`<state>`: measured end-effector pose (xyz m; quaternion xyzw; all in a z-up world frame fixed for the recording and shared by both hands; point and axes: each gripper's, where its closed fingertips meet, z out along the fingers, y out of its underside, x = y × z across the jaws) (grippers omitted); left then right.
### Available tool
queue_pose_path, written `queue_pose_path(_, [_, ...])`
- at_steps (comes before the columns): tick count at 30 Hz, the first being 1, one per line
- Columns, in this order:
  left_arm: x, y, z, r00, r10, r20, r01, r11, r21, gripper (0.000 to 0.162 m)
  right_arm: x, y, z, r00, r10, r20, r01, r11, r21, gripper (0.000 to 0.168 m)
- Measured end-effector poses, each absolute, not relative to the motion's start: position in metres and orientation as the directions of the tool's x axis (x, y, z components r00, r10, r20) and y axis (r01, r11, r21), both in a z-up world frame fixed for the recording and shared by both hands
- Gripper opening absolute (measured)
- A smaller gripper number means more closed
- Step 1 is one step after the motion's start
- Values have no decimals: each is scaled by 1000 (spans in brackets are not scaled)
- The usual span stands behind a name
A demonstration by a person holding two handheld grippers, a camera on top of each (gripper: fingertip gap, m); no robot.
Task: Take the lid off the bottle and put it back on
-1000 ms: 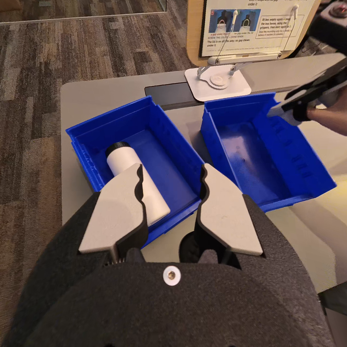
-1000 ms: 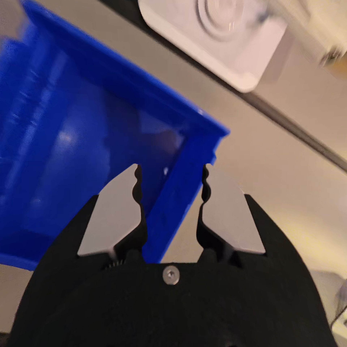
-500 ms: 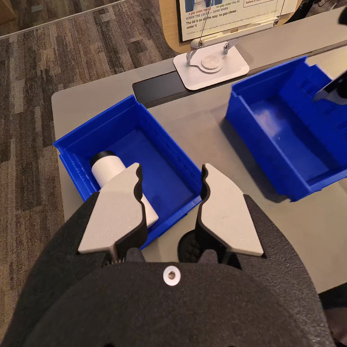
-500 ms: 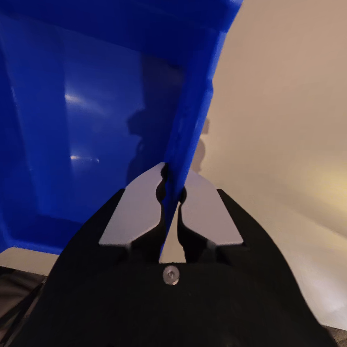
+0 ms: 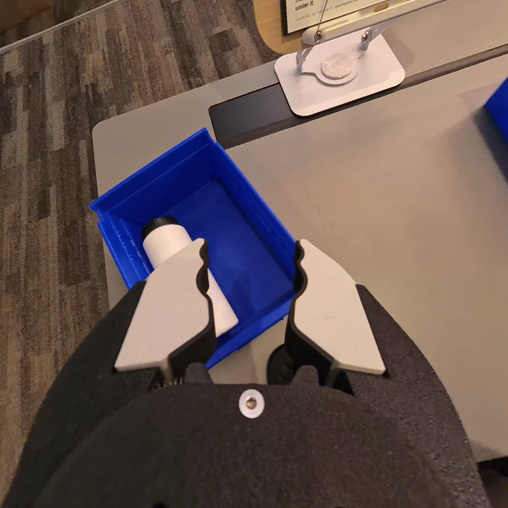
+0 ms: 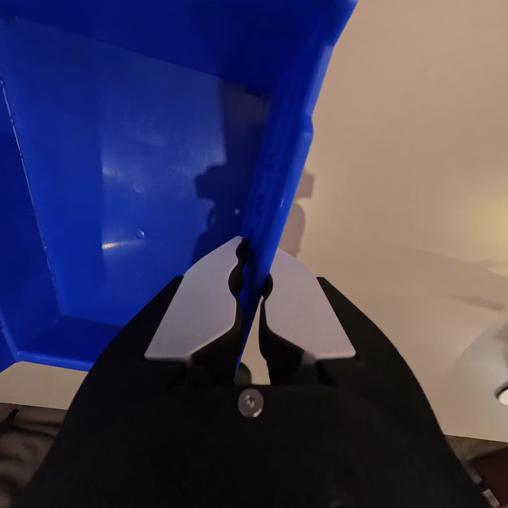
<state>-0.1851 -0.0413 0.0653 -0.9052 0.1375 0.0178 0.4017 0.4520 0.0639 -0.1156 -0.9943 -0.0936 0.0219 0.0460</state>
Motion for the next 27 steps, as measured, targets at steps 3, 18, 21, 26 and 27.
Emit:
queue_pose_path(3, [-190,-38,60,965,-211,-158,-260,-661,-704,60,478,64,-116,983,182,-22,179,-980,-87,10])
queue_pose_path(18, [-284,-53,38,996,42,-78,-19,-758,-652,68,522,78,-86,962,216,166,260,-910,-322,39])
queue_pose_path(21, [-316,-56,22,990,132,-43,77,-783,-618,68,534,87,-30,950,87,301,247,-800,-547,40])
queue_pose_path(26, [-349,-51,-15,975,222,-26,177,-837,-519,64,498,77,81,977,-15,213,197,-320,-927,53])
queue_pose_path(27, [-353,-49,-22,973,229,-26,185,-844,-503,63,483,72,94,984,26,175,176,-218,-960,54])
